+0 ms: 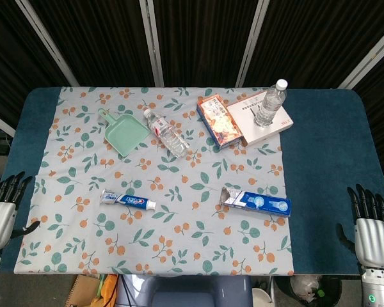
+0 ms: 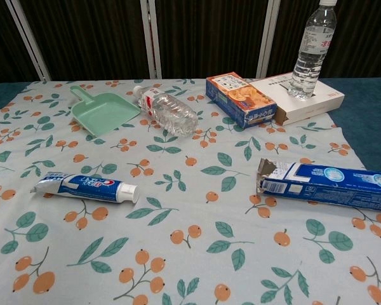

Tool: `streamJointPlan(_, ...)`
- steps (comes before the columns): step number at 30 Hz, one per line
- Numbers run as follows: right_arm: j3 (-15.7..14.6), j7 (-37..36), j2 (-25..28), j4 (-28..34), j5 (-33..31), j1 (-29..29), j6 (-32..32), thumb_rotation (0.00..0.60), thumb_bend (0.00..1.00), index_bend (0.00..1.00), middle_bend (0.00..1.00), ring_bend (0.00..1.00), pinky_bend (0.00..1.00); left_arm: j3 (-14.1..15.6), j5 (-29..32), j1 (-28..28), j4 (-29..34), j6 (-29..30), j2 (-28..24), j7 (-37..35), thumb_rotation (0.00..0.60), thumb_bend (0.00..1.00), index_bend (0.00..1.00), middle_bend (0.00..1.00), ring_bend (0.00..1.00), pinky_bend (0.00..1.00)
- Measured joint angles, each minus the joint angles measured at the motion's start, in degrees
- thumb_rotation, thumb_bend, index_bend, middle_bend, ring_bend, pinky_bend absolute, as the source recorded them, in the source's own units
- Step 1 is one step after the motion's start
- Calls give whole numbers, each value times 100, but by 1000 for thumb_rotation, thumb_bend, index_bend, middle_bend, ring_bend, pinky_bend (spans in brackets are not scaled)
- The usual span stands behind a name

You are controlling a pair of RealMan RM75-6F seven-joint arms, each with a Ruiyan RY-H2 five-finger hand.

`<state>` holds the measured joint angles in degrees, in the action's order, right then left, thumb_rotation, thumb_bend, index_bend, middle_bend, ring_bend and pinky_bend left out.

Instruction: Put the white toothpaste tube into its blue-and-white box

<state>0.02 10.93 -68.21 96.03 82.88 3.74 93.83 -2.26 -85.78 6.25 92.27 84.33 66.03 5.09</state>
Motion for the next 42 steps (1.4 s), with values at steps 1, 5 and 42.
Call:
streamJointPlan(1, 18, 3, -4, 4, 13, -2, -20, 600, 355, 0, 0, 0, 0, 7, -4, -4, -4, 0, -11, -2, 600, 23, 13, 0, 11, 82)
streamJointPlan(5, 55, 41, -29, -10, 57, -2, -78, 600, 354, 0, 0, 0, 0, -3, 2, -12, -6, 20, -17, -41, 600, 23, 13, 0, 11, 82)
streamJointPlan(42, 770, 3308, -1845, 1253, -3008, 2217, -2762, 600, 354, 0, 1, 0, 0, 46, 88, -1, 73, -154, -157, -223, 600, 23, 12, 0, 12, 82)
